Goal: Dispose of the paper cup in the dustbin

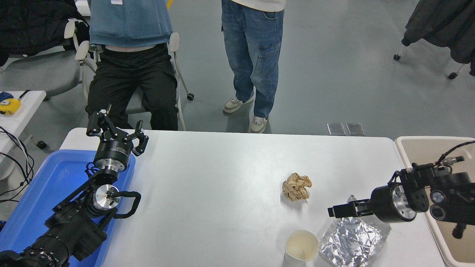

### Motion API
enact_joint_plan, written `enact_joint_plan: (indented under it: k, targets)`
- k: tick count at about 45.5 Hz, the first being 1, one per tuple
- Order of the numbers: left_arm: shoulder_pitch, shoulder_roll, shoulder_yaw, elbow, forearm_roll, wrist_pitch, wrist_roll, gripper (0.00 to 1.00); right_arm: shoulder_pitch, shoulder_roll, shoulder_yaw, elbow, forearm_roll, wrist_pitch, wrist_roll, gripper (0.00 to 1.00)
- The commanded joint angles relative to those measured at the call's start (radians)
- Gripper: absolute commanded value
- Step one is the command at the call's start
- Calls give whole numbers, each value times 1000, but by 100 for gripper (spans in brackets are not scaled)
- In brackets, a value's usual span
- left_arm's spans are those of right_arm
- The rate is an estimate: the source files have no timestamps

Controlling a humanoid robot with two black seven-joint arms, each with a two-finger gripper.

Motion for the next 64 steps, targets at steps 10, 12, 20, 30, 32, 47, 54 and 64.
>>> enact_joint_plan:
  k: [10,12,20,30,32,47,54,64]
  targets:
    - [0,0,0,0,0,0,0,100,-46,-36,29,70,10,5,-18,100]
    - [0,0,0,0,-1,0,0,100,-53,-27,27,67,-9,5,-18,100]
    - [0,0,0,0,0,0,0,100,-86,30,29,65,-107,5,-16,100]
    - [0,0,0,0,0,0,0,100,-123,137,35,21,-180,-3,-13,100]
    - [0,0,0,0,0,0,0,100,-128,161,38,1,-180,-4,-13,100]
    - [0,0,0,0,0,0,0,100,-142,177,48,-28,-184,-3,-13,100]
    - [0,0,0,0,0,0,0,100,-160,186,48,-36,-182,-4,-13,100]
    - [0,0,0,0,0,0,0,100,-175,188,62,-56,-184,-6,-11,100]
